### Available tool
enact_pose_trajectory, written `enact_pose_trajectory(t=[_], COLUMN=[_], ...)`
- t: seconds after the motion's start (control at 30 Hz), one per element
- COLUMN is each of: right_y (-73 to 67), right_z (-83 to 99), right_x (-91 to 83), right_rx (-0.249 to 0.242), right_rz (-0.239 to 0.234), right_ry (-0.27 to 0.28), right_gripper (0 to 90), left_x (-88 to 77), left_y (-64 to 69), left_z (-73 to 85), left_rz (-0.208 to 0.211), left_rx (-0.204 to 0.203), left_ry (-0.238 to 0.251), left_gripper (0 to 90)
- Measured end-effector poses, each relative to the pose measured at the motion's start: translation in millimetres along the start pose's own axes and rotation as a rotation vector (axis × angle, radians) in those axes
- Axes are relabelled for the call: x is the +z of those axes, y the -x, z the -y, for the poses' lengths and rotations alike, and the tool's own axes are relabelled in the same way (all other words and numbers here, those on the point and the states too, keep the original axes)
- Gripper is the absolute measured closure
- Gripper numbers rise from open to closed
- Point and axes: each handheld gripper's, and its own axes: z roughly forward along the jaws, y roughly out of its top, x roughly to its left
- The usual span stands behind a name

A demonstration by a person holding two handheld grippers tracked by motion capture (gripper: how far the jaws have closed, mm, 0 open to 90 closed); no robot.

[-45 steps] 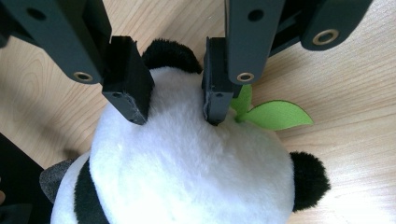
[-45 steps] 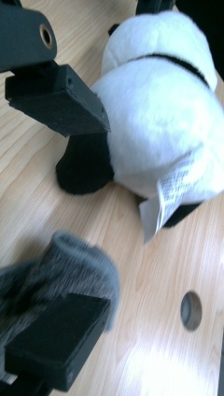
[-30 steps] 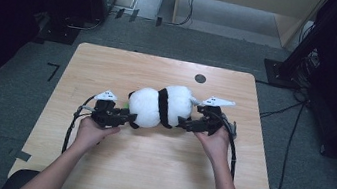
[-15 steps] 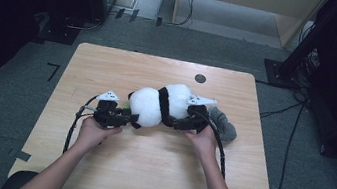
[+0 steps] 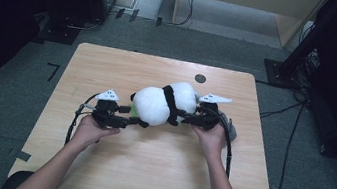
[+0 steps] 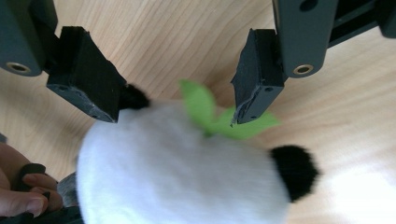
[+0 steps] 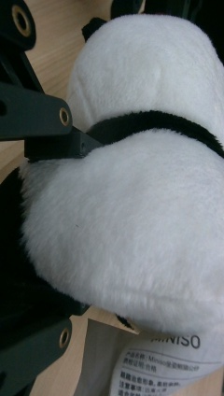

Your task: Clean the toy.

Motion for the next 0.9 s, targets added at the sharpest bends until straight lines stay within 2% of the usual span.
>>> enact_pose_trajectory(t=[0.1, 0.17, 0.23, 0.33, 0.4, 0.5, 0.6, 0.73, 0.8, 0.83, 0.87, 0.9], right_y=[1.7, 0.7, -2.1, -6.4, -9.3, -12.7, -12.8, -16.4, -17.6, -18.9, -21.2, -23.6], right_z=[-4.4, -6.8, -8.7, -9.4, -9.0, -8.6, -6.1, -5.7, -6.0, -6.1, -6.4, -7.1], right_x=[-11.6, -19.3, -27.1, -35.9, -37.9, -36.7, -33.4, -30.9, -30.7, -30.4, -29.3, -28.0], right_rx=[-0.019, -0.055, -0.096, -0.141, -0.161, -0.196, -0.216, -0.242, -0.251, -0.253, -0.261, -0.269], right_rz=[-0.039, -0.072, -0.09, -0.122, -0.165, -0.197, -0.252, -0.274, -0.304, -0.329, -0.345, -0.333], right_ry=[0.015, 0.022, 0.019, 0.019, 0.019, 0.005, -0.007, -0.002, 0.006, 0.012, 0.018, 0.018], right_gripper=[47.1, 46.6, 46.1, 45.1, 43.8, 43.1, 43.2, 43.1, 43.1, 43.0, 42.9, 42.5], left_x=[-11.7, -18.0, -22.9, -26.4, -24.9, -20.2, -13.8, -10.5, -7.1, -5.5, -4.5, -3.5], left_y=[-2.9, -3.2, -1.1, 3.4, 7.3, 11.6, 12.5, 16.9, 20.5, 23.4, 28.2, 31.8], left_z=[-4.1, -6.3, -7.9, -10.5, -11.2, -8.8, -4.9, -2.3, -2.4, -2.9, -3.0, -3.2], left_rz=[0.025, 0.045, 0.058, 0.106, 0.159, 0.204, 0.288, 0.32, 0.36, 0.399, 0.409, 0.393], left_rx=[0.017, 0.024, 0.054, 0.075, 0.086, 0.136, 0.139, 0.183, 0.185, 0.188, 0.209, 0.229], left_ry=[0.02, 0.039, 0.047, 0.046, 0.028, -0.009, -0.034, -0.037, -0.022, -0.017, -0.012, -0.018], left_gripper=[30.8, 30.9, 31.1, 32.0, 32.3, 31.6, 24.1, 16.7, 4.3, 0.0, 0.0, 0.0])
